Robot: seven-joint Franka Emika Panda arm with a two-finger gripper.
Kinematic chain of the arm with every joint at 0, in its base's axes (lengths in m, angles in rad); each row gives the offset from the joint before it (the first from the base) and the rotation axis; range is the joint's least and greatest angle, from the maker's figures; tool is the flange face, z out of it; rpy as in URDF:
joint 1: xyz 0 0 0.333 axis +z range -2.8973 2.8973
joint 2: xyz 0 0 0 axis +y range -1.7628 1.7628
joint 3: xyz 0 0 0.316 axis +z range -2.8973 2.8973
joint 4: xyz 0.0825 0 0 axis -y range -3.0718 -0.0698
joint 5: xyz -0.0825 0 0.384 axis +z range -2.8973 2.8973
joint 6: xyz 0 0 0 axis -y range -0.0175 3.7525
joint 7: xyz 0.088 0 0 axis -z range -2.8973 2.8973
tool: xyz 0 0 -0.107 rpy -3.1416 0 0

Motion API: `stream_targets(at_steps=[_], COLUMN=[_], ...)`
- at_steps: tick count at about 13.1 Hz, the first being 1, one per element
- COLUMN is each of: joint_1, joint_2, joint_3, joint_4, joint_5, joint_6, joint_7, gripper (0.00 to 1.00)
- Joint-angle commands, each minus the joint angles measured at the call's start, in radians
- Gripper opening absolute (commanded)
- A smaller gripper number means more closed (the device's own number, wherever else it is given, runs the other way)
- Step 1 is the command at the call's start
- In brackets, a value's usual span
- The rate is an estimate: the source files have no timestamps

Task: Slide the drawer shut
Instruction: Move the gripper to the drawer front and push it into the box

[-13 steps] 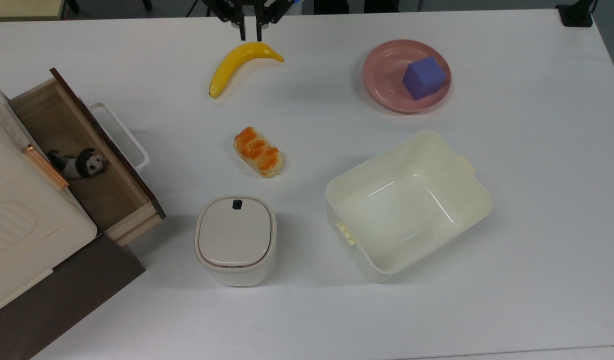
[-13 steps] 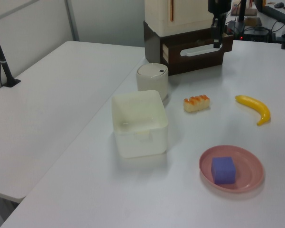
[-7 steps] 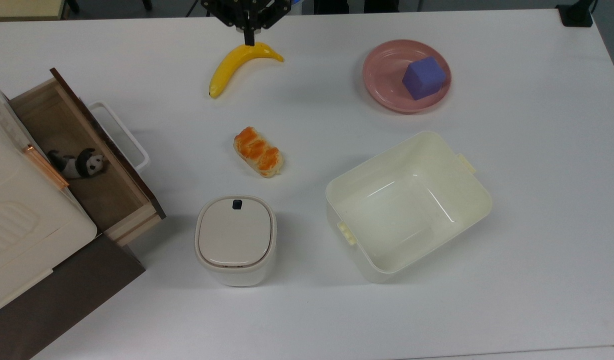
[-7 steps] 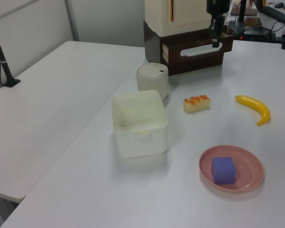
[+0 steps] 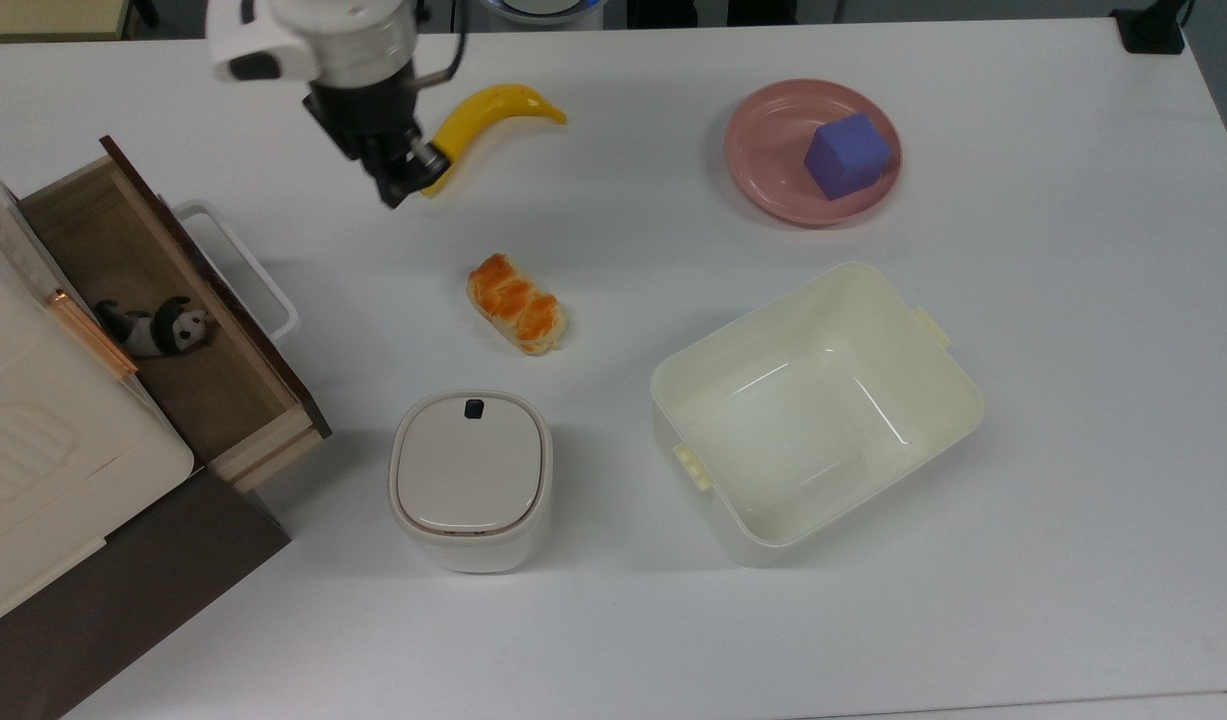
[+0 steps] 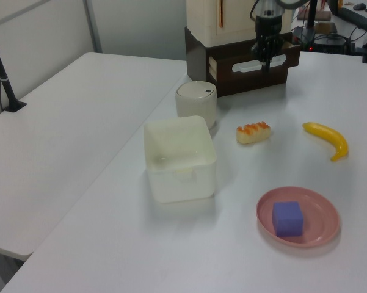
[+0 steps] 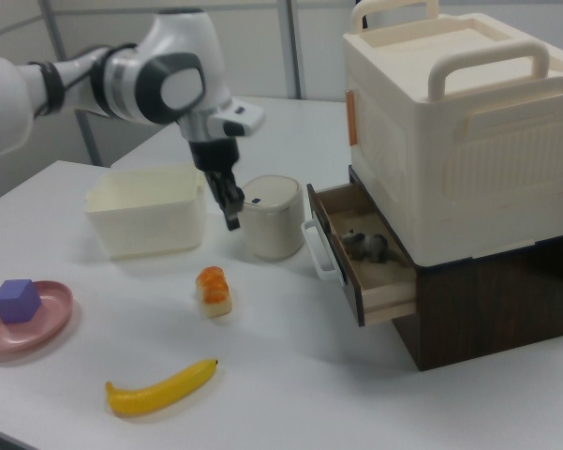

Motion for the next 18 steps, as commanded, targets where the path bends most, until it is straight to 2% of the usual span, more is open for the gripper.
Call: stream_targets(at_steps=[1, 7, 10, 13, 16, 18], joint_1=[-0.043, -0.145, -0.169, -0.206, -0.234, -0.238], joint_2=[0.001, 0.099, 0.145, 0.222, 0.228, 0.239], joint_3=[-0.005, -0.006, -0.009, -0.016, -0.016, -0.016], joint_4=[-0.088, -0.081, -0.058, 0.030, 0.030, 0.030], joint_5=[-0.001, -0.007, -0.071, -0.122, -0.175, -0.185], joint_6=[0.122, 0.291, 0.383, 0.440, 0.530, 0.559], joint_7=[0.133, 0.207, 0.207, 0.202, 0.175, 0.161], gripper=[0.00, 0.00, 0.00, 0.00, 0.00, 0.00])
